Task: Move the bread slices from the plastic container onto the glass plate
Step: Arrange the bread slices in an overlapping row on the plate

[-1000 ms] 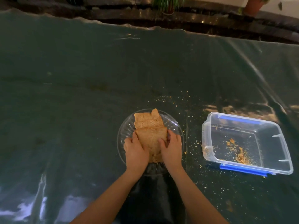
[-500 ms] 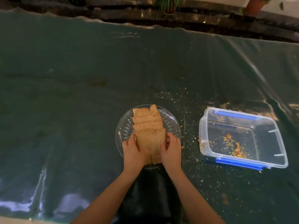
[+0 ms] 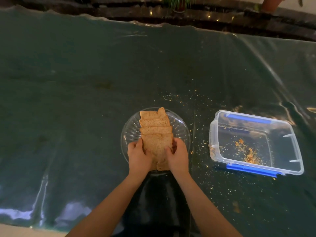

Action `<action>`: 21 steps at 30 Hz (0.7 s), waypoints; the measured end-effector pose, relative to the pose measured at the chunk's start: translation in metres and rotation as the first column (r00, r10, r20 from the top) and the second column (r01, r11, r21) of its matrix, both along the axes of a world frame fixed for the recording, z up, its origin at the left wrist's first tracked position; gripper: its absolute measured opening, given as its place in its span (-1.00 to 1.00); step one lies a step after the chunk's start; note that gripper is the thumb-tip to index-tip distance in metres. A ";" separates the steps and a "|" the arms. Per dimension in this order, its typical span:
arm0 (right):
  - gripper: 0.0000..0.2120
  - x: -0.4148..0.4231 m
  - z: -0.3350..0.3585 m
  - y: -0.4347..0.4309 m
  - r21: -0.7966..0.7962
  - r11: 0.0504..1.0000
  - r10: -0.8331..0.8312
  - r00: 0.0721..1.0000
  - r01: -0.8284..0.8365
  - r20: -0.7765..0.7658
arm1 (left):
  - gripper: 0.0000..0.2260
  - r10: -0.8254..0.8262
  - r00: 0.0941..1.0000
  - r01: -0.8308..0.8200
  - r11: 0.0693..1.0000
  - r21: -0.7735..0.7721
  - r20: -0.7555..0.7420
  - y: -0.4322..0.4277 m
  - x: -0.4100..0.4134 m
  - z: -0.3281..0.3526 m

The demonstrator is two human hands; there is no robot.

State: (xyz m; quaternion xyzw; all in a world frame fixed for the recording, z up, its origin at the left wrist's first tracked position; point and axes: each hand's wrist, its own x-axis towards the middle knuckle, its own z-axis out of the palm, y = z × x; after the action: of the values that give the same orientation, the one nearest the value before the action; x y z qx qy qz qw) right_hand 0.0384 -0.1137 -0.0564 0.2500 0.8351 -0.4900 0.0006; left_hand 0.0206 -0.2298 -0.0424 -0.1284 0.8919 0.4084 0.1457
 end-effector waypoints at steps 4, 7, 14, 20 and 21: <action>-0.70 0.006 -0.003 -0.001 0.001 1.000 -0.012 1.000 0.012 0.025 | -0.57 -0.041 0.999 0.041 0.999 -0.006 0.021 -0.005 0.003 -0.004; -0.63 0.004 -0.005 -0.001 0.018 1.000 -0.002 0.998 0.001 0.067 | -0.56 -0.031 0.998 0.031 0.999 -0.012 0.049 -0.004 0.001 -0.004; -0.37 -0.018 -0.001 0.012 -0.079 0.992 0.104 0.991 -0.097 0.088 | -0.42 -0.017 0.998 0.010 0.995 0.104 0.066 -0.002 -0.017 -0.003; -0.33 -0.020 -0.005 0.012 -0.099 0.990 0.108 0.990 -0.099 0.095 | -0.44 -0.039 0.998 0.031 0.983 0.183 0.039 -0.006 -0.022 -0.005; -0.34 -0.018 -0.007 0.011 -0.097 0.991 0.097 0.991 -0.089 0.087 | -0.45 -0.051 0.998 0.044 0.981 0.188 0.032 -0.007 -0.023 -0.006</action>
State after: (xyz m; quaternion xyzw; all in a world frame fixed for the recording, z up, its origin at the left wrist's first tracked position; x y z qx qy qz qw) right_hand 0.0204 -0.1032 -0.0630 0.2325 0.8213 -0.5157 0.0733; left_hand -0.0024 -0.2366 -0.0479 -0.1002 0.8496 0.4843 0.1832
